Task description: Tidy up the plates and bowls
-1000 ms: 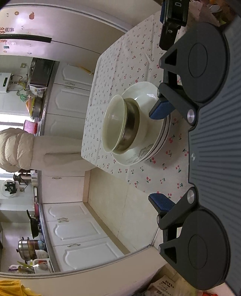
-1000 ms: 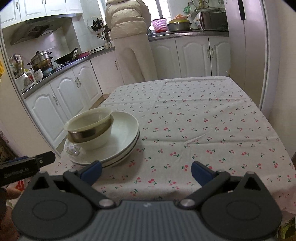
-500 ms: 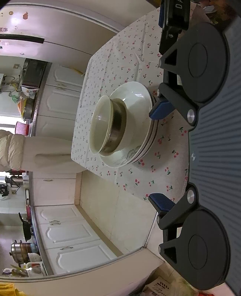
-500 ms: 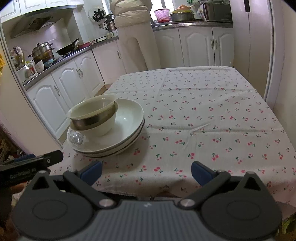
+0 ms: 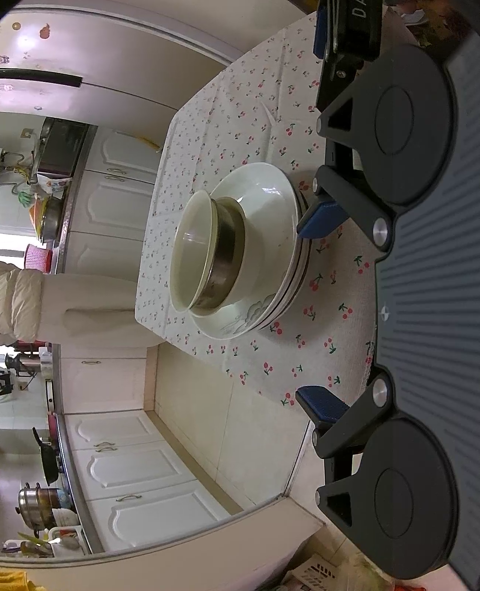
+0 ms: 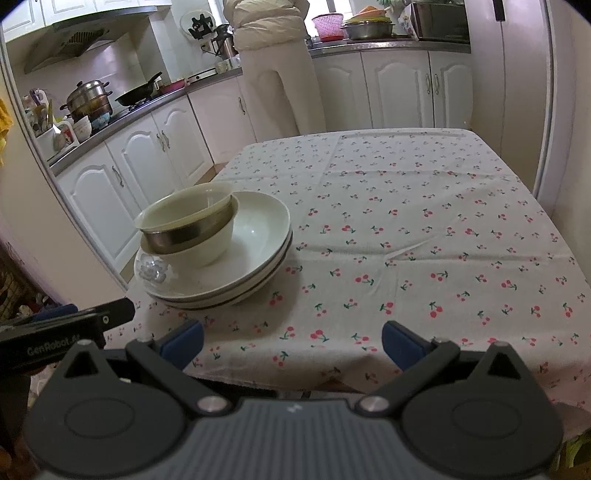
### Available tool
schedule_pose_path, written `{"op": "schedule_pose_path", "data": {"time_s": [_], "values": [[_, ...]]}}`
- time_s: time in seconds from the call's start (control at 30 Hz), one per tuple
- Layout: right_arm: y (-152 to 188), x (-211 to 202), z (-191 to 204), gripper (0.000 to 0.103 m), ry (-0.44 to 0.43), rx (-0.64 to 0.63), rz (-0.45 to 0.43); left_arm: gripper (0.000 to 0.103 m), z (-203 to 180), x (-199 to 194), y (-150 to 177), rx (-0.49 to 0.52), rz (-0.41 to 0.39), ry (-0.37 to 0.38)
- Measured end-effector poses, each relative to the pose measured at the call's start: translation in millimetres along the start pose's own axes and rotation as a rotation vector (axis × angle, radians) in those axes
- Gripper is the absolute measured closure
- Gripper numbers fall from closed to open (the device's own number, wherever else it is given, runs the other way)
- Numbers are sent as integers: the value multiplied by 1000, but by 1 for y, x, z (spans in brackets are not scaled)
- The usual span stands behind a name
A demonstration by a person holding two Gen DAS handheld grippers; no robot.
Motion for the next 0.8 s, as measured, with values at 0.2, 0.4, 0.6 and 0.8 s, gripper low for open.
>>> {"op": "schedule_pose_path", "data": {"time_s": [0.2, 0.4, 0.6, 0.8], "values": [[0, 2, -2, 1, -6, 3, 4, 0, -1, 0, 0, 4, -1, -2], [1, 3, -2, 1, -11, 2, 6, 0, 0, 1, 0, 6, -3, -1], [2, 4, -4, 1, -15, 7, 8, 0, -3, 3, 1, 5, 8, 4], [3, 5, -7, 1, -25, 17, 10, 0, -5, 6, 1, 5, 19, 7]]}}
Point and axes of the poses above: each gripper's, at about its wrist camera, not at the fingertips, and x roughly the way its jaws point, z to its left, y to its underside, the point moved 5 cm from there along x, roughly the way its jaws point, and after that the axes turned 10 degrees about -x, right-handed, at the moved point
